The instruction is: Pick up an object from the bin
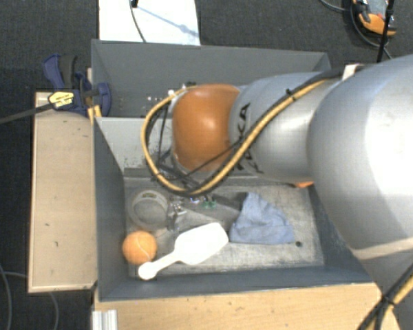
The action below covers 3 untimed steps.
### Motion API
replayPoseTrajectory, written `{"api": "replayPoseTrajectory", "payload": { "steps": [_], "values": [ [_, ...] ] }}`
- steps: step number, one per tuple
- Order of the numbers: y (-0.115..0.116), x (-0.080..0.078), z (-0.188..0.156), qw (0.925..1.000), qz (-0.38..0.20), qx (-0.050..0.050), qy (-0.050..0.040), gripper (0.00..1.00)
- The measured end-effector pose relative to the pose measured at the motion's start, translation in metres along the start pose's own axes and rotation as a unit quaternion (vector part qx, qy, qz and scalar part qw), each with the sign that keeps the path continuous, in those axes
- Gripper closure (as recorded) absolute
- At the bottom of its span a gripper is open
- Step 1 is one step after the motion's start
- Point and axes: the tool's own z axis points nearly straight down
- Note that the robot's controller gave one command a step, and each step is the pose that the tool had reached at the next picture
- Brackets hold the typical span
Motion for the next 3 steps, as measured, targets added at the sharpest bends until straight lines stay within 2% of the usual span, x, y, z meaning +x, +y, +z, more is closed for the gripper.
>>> {"api": "replayPoseTrajectory", "payload": {
  "steps": [1, 3],
  "values": [
    [0.0040, -0.0039, 0.0008, 0.9999, -0.011, 0.004, 0.0019, 0.00],
    [0.0031, -0.0053, 0.0019, 0.9999, -0.013, 0.003, 0.0011, 0.00]
  ]
}}
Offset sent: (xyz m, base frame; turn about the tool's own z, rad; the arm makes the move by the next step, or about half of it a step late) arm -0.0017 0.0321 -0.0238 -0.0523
